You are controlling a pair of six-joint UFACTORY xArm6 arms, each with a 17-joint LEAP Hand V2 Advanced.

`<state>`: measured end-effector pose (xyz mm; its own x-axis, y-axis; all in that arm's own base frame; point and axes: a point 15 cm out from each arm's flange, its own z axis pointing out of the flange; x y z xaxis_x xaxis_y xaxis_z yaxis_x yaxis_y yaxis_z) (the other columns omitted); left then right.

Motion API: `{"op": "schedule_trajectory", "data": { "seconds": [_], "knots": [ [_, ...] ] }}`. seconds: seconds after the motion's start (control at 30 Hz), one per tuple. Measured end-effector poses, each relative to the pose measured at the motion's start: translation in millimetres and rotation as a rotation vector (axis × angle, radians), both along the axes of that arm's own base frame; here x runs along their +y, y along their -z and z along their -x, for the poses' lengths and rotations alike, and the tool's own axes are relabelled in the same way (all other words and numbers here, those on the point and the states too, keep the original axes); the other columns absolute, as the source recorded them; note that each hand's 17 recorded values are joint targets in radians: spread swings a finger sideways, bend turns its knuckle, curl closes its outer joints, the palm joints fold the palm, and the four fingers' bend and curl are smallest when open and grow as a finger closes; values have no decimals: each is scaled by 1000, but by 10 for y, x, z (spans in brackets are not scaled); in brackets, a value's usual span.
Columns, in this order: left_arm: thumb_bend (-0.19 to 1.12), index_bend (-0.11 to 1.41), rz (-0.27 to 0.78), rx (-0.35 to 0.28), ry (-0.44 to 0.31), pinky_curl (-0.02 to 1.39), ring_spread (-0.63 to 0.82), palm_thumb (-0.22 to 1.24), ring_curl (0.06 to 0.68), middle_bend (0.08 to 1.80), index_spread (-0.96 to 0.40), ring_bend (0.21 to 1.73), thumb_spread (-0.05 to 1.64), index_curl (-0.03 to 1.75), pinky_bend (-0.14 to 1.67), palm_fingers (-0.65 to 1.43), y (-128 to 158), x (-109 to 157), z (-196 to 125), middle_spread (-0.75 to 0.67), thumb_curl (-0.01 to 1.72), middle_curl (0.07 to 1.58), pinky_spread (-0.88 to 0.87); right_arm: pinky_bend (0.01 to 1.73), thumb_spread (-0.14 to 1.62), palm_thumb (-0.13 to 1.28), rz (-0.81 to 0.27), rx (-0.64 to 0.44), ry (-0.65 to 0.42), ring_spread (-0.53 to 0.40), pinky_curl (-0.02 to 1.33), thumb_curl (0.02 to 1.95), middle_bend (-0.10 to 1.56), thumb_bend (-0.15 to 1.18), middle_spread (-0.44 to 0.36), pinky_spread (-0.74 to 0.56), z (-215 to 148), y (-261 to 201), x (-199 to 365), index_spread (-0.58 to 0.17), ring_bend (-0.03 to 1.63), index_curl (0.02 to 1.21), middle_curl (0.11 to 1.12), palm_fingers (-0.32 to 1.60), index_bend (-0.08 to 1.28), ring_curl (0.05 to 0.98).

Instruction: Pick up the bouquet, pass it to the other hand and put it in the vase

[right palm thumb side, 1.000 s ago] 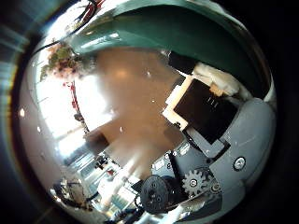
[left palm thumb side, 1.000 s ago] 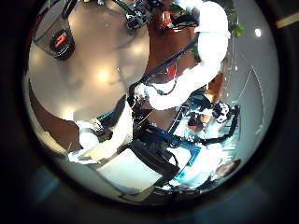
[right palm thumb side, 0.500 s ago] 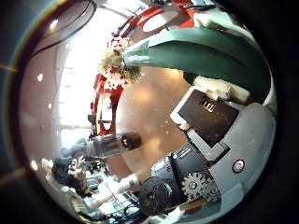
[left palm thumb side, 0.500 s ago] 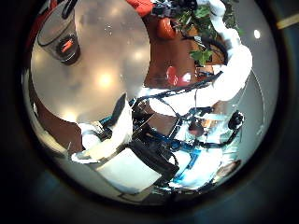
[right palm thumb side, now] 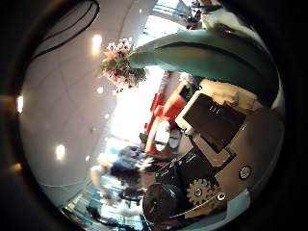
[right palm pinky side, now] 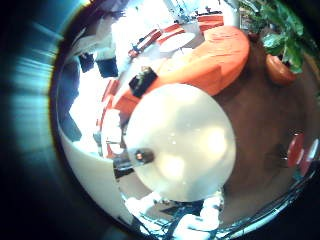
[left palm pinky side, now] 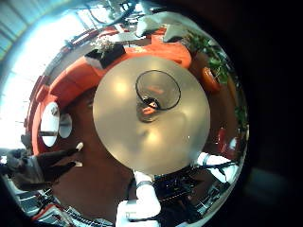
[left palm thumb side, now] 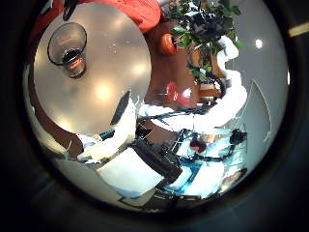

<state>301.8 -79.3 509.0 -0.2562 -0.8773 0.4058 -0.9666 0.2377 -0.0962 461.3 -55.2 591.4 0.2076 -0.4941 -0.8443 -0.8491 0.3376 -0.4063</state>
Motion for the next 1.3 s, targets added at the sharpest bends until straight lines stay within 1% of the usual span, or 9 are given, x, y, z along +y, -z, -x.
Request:
{"op": "schedule_trajectory", "data": {
  "seconds": [0.07,0.23,0.3,0.4,0.5,0.67,1.0,1.1,1.3],
  "knots": [
    [-26,177,52,-5,-17,259,531,429,213,197,132,469,1059,412,187,228,-34,35,-37,355,349,324,485,1424,882,1155,-77,-22,-75,-184,633,984,1397,45,-131,-166,108,13,133,-241,1505,904,797,1115,1177,670],
    [-41,130,193,19,68,285,530,380,224,189,165,511,1022,363,233,157,-33,-53,0,381,344,329,485,1403,880,1149,-293,-29,-245,-184,663,1028,1401,37,-129,-169,391,24,473,-237,1502,907,791,1115,1177,673],
    [-42,133,249,1,75,292,536,353,226,190,179,527,1002,347,246,129,-86,18,0,404,338,327,490,1395,882,1143,-371,-18,-319,-184,675,1044,1402,33,-128,-170,515,43,651,-236,1504,909,789,1116,1176,676],
    [-43,143,363,-31,97,297,550,313,228,196,194,542,970,330,243,91,-255,-117,-3,436,330,329,511,1384,883,1136,-445,-1,-375,-184,693,1070,1404,27,-128,-171,592,143,814,-235,1504,910,786,1116,1175,679],
    [-37,152,511,-25,112,300,556,294,227,199,201,552,952,320,246,87,-344,-300,-22,449,327,331,520,1373,882,1138,-459,6,-436,-184,710,1093,1405,25,-127,-173,691,208,1035,-234,1503,911,783,1116,1174,681],
    [-33,155,713,-30,55,307,558,278,226,200,205,564,932,309,251,89,-459,-289,-139,461,324,335,525,1355,880,1140,-487,39,-573,-184,739,1133,1408,23,-127,-176,868,395,1553,-234,1500,913,779,1117,1173,685],
    [-31,163,786,21,67,304,572,280,217,209,213,568,916,307,215,80,-428,-369,-174,467,328,347,551,1321,881,1136,-402,89,-746,-185,792,1198,1410,12,-126,-182,1243,671,2105,-233,1496,916,772,1119,1170,690],
    [-33,159,835,9,58,308,571,278,215,206,214,570,913,304,219,82,-503,-271,-188,467,329,348,551,1316,882,1136,-387,102,-806,-185,809,1214,1410,8,-126,-184,1360,692,2306,-233,1494,917,771,1120,1169,691],
    [-29,157,918,66,128,315,570,280,214,205,215,574,900,298,226,81,-583,-365,-94,468,333,351,549,1298,884,1136,-328,127,-880,-185,839,1243,1411,1,-126,-188,1500,872,2500,-233,1492,918,768,1121,1167,694]
  ]
}}
